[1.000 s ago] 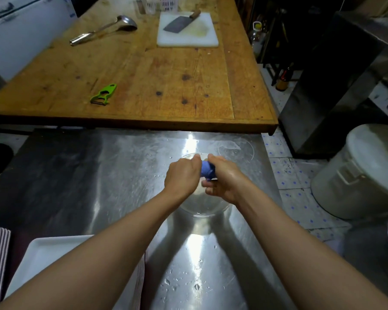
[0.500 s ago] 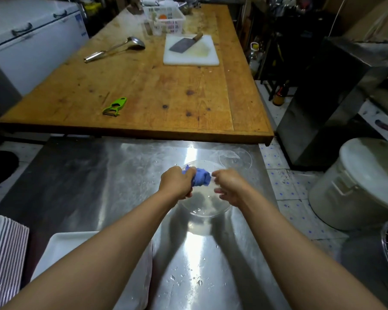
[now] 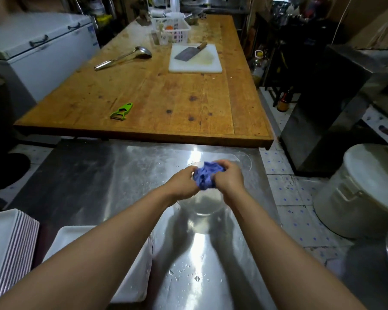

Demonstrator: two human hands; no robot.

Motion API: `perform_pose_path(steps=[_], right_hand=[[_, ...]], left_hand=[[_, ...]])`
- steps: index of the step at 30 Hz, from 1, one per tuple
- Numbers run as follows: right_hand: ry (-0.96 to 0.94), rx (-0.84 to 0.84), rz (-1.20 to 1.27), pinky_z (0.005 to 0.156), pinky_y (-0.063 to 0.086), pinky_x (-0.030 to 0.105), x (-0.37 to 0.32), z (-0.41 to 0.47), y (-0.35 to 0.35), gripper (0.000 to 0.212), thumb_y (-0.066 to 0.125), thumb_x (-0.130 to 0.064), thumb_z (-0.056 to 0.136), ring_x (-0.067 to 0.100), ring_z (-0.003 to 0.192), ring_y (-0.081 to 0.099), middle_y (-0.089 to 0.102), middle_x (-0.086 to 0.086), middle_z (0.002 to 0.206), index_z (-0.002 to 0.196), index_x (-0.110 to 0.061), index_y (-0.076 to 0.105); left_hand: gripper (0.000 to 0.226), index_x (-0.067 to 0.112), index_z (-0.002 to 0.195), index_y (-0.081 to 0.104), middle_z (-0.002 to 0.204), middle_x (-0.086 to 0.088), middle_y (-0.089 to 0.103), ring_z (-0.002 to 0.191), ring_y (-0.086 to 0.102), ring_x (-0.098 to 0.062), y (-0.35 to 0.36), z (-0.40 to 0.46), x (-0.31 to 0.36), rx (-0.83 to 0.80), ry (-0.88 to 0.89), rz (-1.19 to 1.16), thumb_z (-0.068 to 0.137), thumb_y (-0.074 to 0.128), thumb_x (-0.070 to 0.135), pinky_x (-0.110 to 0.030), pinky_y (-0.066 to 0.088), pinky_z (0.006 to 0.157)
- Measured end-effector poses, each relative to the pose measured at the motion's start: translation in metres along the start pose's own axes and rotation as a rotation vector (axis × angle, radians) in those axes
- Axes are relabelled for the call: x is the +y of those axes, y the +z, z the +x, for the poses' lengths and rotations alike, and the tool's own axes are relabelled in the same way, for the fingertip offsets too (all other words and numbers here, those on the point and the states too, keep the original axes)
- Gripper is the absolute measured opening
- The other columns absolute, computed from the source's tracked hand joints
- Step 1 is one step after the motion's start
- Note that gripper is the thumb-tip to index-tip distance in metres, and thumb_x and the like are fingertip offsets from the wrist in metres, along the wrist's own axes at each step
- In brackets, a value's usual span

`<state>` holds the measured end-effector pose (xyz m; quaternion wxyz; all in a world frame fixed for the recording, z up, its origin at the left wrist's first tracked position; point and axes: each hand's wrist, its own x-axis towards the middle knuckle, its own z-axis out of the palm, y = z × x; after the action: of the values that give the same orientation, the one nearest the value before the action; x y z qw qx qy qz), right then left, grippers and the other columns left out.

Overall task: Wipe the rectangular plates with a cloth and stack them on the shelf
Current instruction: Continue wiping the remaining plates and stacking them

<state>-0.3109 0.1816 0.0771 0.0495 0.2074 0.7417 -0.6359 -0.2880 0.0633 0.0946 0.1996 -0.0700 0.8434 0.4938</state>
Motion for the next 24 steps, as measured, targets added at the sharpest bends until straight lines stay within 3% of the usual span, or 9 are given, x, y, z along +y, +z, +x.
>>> perform_pose_path(steps=[3,5,10,14,17,21,24], right_hand=[[-0.075,0.026,-0.090,0.081,0.055,0.031,0.006,-0.006,-0.004,0.043,0.038,0.014,0.085,0.018,0.089,0.060,0.061,0.003,0.101,0.097,-0.020,0.061],[-0.093,0.003,-0.081,0.086,0.054,0.034,0.008,-0.010,-0.007,0.046,0.037,0.015,0.084,0.020,0.094,0.060,0.061,0.005,0.106,0.105,-0.019,0.059],[-0.111,-0.052,0.004,0.070,0.052,0.035,-0.001,-0.028,-0.010,0.039,0.040,0.009,0.084,0.019,0.082,0.060,0.058,0.003,0.091,0.105,-0.024,0.043],[-0.139,-0.132,0.066,0.073,0.047,0.040,-0.015,-0.043,-0.006,0.032,0.038,0.012,0.076,0.025,0.079,0.055,0.057,0.011,0.086,0.078,-0.018,0.050],[-0.136,-0.181,0.108,0.072,0.041,0.037,-0.016,-0.054,-0.004,0.035,0.036,0.016,0.070,0.025,0.077,0.047,0.050,0.013,0.077,0.065,-0.017,0.046],[-0.058,-0.159,0.136,0.052,0.040,0.024,-0.018,-0.080,-0.008,0.032,0.040,0.010,0.084,0.019,0.064,0.048,0.053,0.010,0.073,0.071,-0.015,0.055],[-0.021,-0.292,0.223,0.079,0.052,0.040,-0.024,-0.110,-0.005,0.014,0.047,-0.012,0.095,0.021,0.090,0.060,0.059,0.006,0.099,0.094,-0.020,0.058]], left_hand=[[0.070,0.023,0.147,0.025,0.149,-0.007,0.034,0.114,0.049,-0.019,0.002,-0.002,-0.005,0.054,-0.029,-0.079,0.087,0.048,-0.005,-0.023,0.044,0.073],[0.068,0.023,0.146,0.029,0.145,-0.010,0.038,0.116,0.048,-0.022,0.000,-0.007,-0.006,0.082,-0.060,-0.113,0.087,0.051,-0.003,-0.027,0.040,0.080],[0.036,0.023,0.122,0.051,0.094,-0.002,0.065,0.079,0.063,-0.015,0.001,-0.026,0.000,0.059,-0.088,-0.321,0.089,0.050,0.007,-0.028,0.043,0.069],[0.024,0.017,0.111,0.059,0.091,-0.008,0.068,0.078,0.066,-0.021,-0.010,-0.042,-0.003,0.108,-0.107,-0.534,0.091,0.050,0.007,-0.036,0.052,0.077],[0.011,0.018,0.097,0.059,0.077,-0.001,0.065,0.065,0.063,-0.013,-0.023,-0.060,-0.007,0.102,-0.077,-0.611,0.093,0.053,0.011,-0.027,0.050,0.065],[0.012,0.020,0.090,0.061,0.078,-0.002,0.059,0.069,0.057,-0.013,-0.043,-0.081,-0.013,0.138,-0.043,-0.839,0.094,0.050,0.021,-0.024,0.046,0.063],[0.014,0.016,0.095,0.062,0.076,-0.005,0.057,0.063,0.058,-0.013,-0.051,-0.097,-0.016,0.082,-0.022,-0.929,0.095,0.049,0.022,-0.023,0.048,0.054]])
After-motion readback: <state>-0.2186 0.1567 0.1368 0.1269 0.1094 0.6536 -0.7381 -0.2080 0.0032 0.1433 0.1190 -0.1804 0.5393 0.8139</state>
